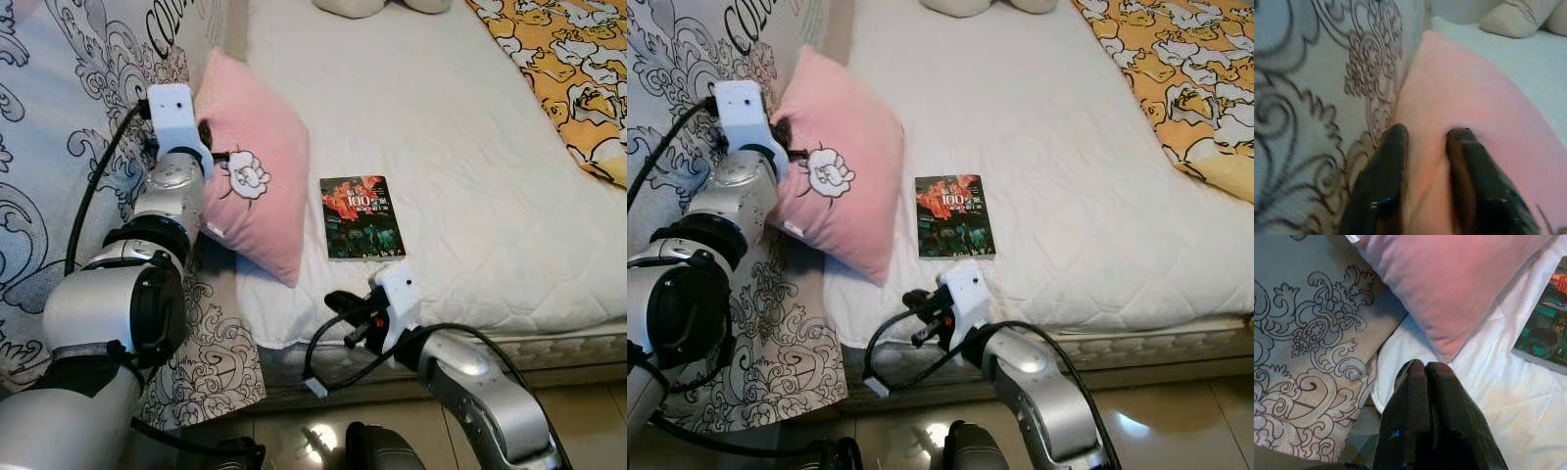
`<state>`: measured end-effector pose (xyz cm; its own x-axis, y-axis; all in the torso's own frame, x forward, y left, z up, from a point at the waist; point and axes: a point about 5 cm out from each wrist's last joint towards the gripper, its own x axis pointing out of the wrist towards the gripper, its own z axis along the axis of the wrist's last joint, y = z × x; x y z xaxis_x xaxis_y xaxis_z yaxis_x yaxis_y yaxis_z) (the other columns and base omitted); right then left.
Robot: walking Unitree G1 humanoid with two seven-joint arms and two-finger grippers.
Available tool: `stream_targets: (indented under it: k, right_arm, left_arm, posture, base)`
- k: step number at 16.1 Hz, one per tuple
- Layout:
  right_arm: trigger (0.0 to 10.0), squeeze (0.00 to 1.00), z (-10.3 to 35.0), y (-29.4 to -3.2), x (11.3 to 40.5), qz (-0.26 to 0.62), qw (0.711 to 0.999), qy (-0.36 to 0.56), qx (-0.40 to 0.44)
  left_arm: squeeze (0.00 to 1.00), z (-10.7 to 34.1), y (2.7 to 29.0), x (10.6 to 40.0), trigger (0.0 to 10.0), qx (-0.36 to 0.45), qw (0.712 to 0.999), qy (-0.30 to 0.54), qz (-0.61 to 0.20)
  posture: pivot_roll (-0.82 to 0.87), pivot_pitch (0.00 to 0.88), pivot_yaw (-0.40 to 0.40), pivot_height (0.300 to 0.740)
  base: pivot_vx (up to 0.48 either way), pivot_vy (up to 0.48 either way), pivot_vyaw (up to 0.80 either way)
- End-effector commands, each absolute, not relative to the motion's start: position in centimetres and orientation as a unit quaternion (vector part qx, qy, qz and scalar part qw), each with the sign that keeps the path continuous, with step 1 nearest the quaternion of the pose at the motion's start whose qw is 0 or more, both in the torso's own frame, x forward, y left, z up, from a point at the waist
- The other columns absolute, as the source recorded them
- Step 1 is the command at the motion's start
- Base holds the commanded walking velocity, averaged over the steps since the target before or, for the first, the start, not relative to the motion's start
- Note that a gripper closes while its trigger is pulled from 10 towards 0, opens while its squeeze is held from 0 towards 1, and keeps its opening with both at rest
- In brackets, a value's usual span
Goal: Clean up the room
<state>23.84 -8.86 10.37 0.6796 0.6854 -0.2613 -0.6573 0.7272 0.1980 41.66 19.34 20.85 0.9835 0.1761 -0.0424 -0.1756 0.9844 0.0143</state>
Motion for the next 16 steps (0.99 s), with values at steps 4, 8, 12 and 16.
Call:
stream_targets:
  k: [4, 8, 12, 16]
  right_arm:
    - [10.0, 0.0, 10.0, -8.9, 24.0, 0.37, 0.913, 0.163, 0.052]
    - [10.0, 0.0, 10.8, -8.9, 25.1, 0.359, 0.922, 0.134, 0.056]
    - [10.0, 0.0, 12.2, -11.5, 26.4, 0.268, 0.959, 0.071, 0.048]
    - [10.0, 0.0, 12.9, -15.3, 24.8, 0.105, 0.994, -0.022, 0.012]
  left_arm:
    - [1.0, 22.4, 20.5, 41.7, 10.0, 0.072, 0.991, -0.015, 0.113]
    - [1.0, 23.6, 18.5, 41.8, 10.0, 0.157, 0.983, -0.077, 0.051]
    - [1.0, 21.9, 17.6, 40.0, 10.0, 0.184, 0.975, -0.117, -0.038]
    - [1.0, 17.5, 18.7, 34.0, 10.0, 0.111, 0.987, -0.108, -0.04]
  posture:
    - [-0.31, 0.136, -0.001, 0.74]
    - [-0.27, 0.092, 0.029, 0.74]
    - [-0.21, 0.035, 0.059, 0.74]
    - [-0.14, 0.0, 0.051, 0.74]
  base:
    - [0.0, 0.0, 0.0]
    - [0.0, 0.0, 0.0]
    - [0.0, 0.0, 0.0]
    - [0.0, 0.0, 0.0]
